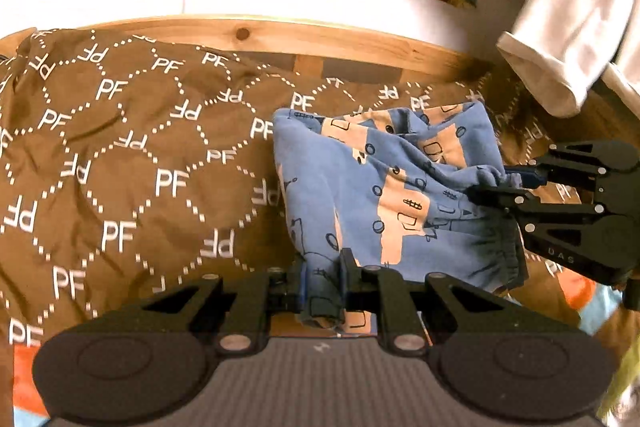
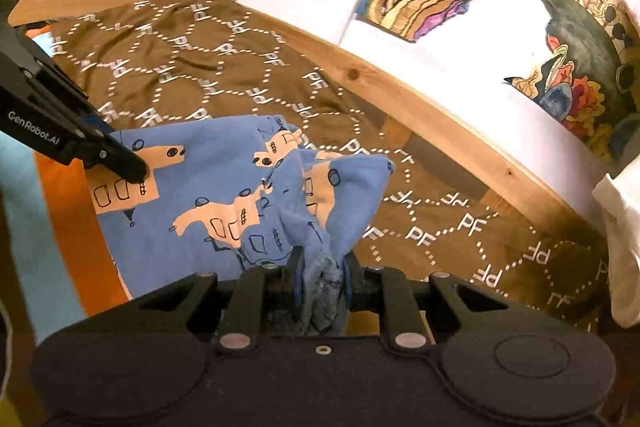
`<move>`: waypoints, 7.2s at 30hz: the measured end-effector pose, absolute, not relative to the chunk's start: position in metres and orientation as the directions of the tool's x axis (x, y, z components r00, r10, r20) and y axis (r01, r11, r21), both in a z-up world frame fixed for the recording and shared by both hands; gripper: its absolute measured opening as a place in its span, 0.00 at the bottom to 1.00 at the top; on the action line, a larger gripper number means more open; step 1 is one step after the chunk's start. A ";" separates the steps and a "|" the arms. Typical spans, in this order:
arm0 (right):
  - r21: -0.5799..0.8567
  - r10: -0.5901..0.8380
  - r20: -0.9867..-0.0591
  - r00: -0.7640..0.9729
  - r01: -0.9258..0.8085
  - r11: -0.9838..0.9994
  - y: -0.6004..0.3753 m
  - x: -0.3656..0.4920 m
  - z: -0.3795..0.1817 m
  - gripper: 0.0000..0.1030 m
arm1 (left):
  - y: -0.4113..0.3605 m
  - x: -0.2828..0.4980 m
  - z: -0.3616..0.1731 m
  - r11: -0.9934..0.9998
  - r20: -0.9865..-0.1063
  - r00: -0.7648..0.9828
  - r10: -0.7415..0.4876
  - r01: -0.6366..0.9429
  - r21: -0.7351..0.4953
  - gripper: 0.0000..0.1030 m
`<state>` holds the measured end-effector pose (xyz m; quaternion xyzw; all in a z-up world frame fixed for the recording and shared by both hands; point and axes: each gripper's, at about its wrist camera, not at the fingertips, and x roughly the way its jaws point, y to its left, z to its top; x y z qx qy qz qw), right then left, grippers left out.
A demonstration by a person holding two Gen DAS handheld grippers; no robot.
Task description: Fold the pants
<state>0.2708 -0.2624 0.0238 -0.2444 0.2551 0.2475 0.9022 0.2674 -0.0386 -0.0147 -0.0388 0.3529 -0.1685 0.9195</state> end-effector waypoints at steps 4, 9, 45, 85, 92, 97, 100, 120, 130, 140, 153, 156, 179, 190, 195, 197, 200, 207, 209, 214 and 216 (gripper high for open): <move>-0.313 0.323 -0.563 0.761 -0.558 0.769 -0.260 0.293 0.026 0.19 | -0.038 0.281 -0.011 0.946 -0.619 0.717 -0.321 0.275 -0.173 0.16; -0.299 0.337 -0.560 0.757 -0.564 0.770 -0.257 0.311 0.023 0.19 | -0.035 0.291 -0.015 0.950 -0.627 0.715 -0.310 0.264 -0.167 0.16; -0.227 0.209 -0.620 0.756 -0.428 0.875 -0.269 0.350 -0.038 0.78 | -0.010 0.314 -0.081 0.961 -0.680 0.679 -0.275 0.219 -0.170 0.61; 0.018 0.208 -0.440 0.874 -0.222 0.975 -0.290 0.196 -0.022 0.99 | -0.021 0.199 -0.070 0.974 -0.550 0.805 -0.224 0.198 -0.107 1.00; 0.048 0.214 -0.381 0.900 -0.211 0.976 -0.281 0.167 -0.025 0.99 | -0.019 0.177 -0.073 0.985 -0.496 0.852 -0.170 0.157 -0.069 1.00; 0.071 0.238 -0.392 0.889 -0.229 0.971 -0.275 0.151 -0.033 0.99 | -0.014 0.159 -0.078 0.990 -0.443 0.886 -0.135 0.135 -0.034 1.00; 0.063 0.231 -0.417 0.879 -0.225 0.972 -0.273 0.148 -0.038 0.99 | -0.011 0.156 -0.083 0.990 -0.457 0.878 -0.142 0.134 -0.050 1.00; 0.107 0.196 -0.498 0.845 -0.164 0.981 -0.281 0.143 -0.052 0.99 | -0.003 0.159 -0.095 0.992 -0.502 0.855 -0.129 0.104 -0.077 1.00; 0.113 0.204 -0.504 0.839 -0.170 0.979 -0.280 0.143 -0.052 0.99 | -0.002 0.158 -0.095 0.991 -0.504 0.854 -0.130 0.104 -0.079 1.00; 0.115 0.205 -0.510 0.835 -0.170 0.979 -0.280 0.143 -0.053 0.99 | -0.002 0.157 -0.098 0.992 -0.513 0.850 -0.124 0.099 -0.076 1.00; 0.123 0.208 -0.518 0.830 -0.169 0.978 -0.281 0.145 -0.055 0.99 | 0.000 0.158 -0.098 0.993 -0.517 0.848 -0.120 0.092 -0.078 1.00; 0.124 0.210 -0.520 0.828 -0.171 0.978 -0.280 0.145 -0.055 0.99 | 0.000 0.158 -0.098 0.993 -0.516 0.848 -0.120 0.092 -0.079 1.00; 0.127 0.213 -0.522 0.826 -0.172 0.977 -0.282 0.146 -0.056 0.99 | 0.001 0.158 -0.098 0.993 -0.519 0.847 -0.118 0.091 -0.078 1.00; 0.127 0.212 -0.524 0.825 -0.171 0.977 -0.281 0.146 -0.057 0.99 | 0.001 0.156 -0.098 0.990 -0.522 0.842 -0.136 0.105 -0.089 1.00; 0.123 0.207 -0.529 0.823 -0.167 0.978 -0.280 0.146 -0.059 0.99 | -0.001 0.156 -0.098 0.989 -0.527 0.838 -0.144 0.111 -0.093 1.00; 0.121 0.206 -0.530 0.823 -0.167 0.979 -0.279 0.146 -0.059 0.99 | -0.002 0.156 -0.098 0.989 -0.528 0.837 -0.145 0.116 -0.087 1.00; 0.121 0.205 -0.530 0.823 -0.166 0.979 -0.279 0.146 -0.059 0.99 | -0.003 0.155 -0.097 0.989 -0.526 0.837 -0.150 0.125 -0.083 1.00; 0.117 0.204 -0.532 0.822 -0.167 0.979 -0.279 0.146 -0.059 0.99 | -0.004 0.155 -0.098 0.987 -0.526 0.835 -0.159 0.137 -0.081 1.00; 0.116 0.204 -0.534 0.820 -0.168 0.979 -0.279 0.146 -0.059 0.99 | -0.004 0.155 -0.098 0.987 -0.530 0.832 -0.162 0.138 -0.084 1.00; 0.114 0.205 -0.536 0.819 -0.171 0.979 -0.279 0.146 -0.059 0.99 | -0.004 0.153 -0.097 0.988 -0.535 0.831 -0.151 0.131 -0.076 1.00; 0.114 0.206 -0.536 0.819 -0.171 0.979 -0.278 0.146 -0.059 0.99 | -0.005 0.153 -0.096 0.991 -0.535 0.834 -0.136 0.120 -0.065 1.00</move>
